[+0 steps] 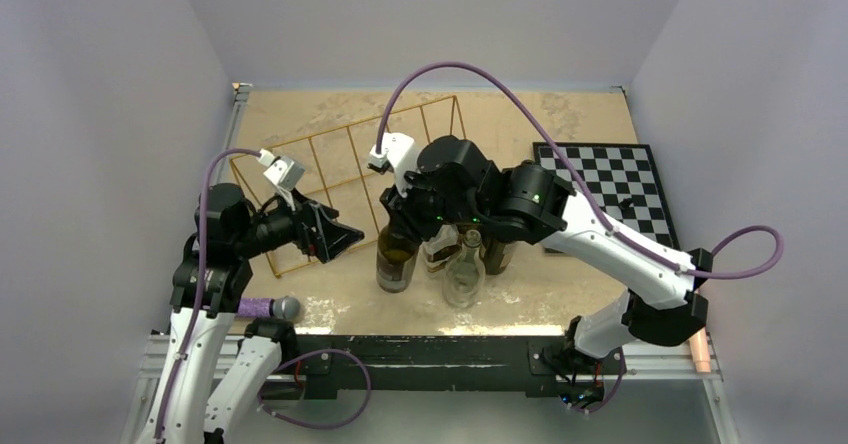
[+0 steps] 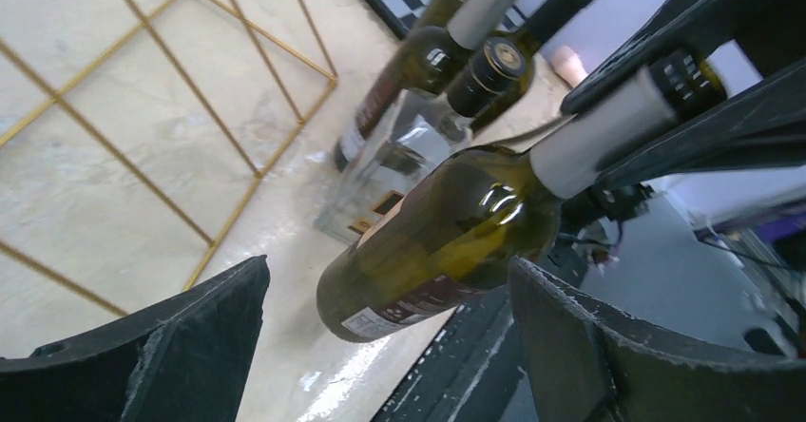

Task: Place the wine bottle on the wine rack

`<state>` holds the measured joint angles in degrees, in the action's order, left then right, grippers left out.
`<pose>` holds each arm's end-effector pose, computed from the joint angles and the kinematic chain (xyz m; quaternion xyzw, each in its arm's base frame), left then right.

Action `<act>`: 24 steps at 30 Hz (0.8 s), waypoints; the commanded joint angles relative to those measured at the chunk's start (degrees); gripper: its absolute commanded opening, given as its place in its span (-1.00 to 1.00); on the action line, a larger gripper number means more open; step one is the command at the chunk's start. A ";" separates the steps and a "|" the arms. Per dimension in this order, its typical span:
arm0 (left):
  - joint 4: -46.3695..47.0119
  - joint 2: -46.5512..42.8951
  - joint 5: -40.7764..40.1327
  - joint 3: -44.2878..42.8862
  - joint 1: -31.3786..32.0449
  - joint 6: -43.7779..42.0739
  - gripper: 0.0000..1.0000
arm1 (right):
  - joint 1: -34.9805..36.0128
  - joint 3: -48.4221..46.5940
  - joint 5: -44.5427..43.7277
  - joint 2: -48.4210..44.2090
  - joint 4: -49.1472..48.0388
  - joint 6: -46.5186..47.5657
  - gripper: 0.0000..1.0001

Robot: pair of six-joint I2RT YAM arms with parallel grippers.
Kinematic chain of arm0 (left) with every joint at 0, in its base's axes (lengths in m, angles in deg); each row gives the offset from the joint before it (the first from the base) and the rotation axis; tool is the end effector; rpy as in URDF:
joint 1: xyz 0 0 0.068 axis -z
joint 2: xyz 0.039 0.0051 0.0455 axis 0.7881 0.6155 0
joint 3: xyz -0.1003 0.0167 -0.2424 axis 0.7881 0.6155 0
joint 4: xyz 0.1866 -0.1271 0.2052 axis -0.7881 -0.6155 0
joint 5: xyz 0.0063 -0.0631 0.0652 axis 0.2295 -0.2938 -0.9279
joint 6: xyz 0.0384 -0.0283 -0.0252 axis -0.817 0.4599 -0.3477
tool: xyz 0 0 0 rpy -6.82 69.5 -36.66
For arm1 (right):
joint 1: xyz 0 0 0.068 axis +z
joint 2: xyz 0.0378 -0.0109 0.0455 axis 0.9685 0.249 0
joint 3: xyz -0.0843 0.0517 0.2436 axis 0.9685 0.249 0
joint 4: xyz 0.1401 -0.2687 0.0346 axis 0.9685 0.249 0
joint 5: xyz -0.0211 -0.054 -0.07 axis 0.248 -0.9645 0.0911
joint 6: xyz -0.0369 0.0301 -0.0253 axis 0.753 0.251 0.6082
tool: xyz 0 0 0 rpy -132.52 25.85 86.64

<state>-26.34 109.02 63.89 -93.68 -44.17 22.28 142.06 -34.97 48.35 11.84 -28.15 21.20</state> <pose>0.1663 -0.0472 0.3704 0.1509 0.7756 -0.4047 0.4604 0.1418 0.3195 0.4538 -0.4322 0.7671 0.2532 0.4008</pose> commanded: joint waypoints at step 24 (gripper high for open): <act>64.64 -1.80 31.55 20.92 16.16 27.71 0.99 | 0.32 -21.03 28.00 1.35 3.65 -3.07 -1.00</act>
<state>24.63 106.18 92.81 -75.61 -29.44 44.27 142.06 -52.17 71.56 13.29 -17.20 20.19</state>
